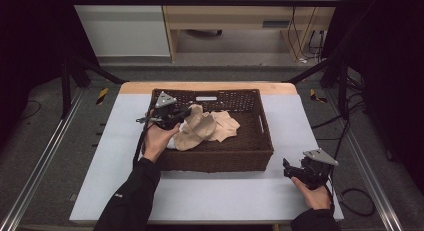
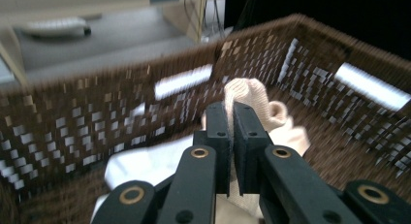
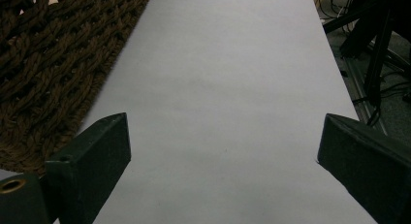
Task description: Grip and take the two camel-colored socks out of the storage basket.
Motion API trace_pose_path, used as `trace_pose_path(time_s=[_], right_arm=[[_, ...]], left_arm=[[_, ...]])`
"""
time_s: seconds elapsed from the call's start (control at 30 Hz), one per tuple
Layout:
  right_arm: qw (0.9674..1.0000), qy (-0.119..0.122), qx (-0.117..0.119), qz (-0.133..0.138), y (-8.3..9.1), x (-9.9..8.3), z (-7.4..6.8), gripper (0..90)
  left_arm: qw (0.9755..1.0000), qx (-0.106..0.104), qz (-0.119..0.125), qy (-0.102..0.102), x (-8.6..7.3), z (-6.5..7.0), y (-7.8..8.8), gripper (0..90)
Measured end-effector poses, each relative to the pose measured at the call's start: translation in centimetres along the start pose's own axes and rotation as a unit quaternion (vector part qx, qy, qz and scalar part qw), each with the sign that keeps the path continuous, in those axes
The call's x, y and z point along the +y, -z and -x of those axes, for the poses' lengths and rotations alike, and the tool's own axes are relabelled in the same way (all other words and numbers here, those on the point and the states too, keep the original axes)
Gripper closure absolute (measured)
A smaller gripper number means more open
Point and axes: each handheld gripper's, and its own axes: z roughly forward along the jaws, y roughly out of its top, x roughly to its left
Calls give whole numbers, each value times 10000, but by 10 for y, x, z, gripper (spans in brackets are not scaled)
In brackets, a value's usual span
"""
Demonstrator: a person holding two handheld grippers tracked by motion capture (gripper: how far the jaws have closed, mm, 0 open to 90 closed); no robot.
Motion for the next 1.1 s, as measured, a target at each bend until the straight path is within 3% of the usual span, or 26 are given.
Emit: trace_pose_path(time_s=[0.27,0.43,0.53,0.97,1.1], right_arm=[[10000,-11,-4,18,1,0,0,52],[10000,-10,-13,20,1,0,1,52],[10000,-18,-18,21,1,0,1,52],[10000,-33,-21,36,2,0,1,52],[10000,-17,-25,50,3,0,2,52]], left_arm=[[9983,-114,570,-82,31,22,26,862],[9971,-146,733,-108,40,29,41,862],[9956,-112,895,-258,44,36,53,862],[9901,-491,1300,-186,46,54,104,862],[9890,-569,1335,-273,43,61,119,862]])
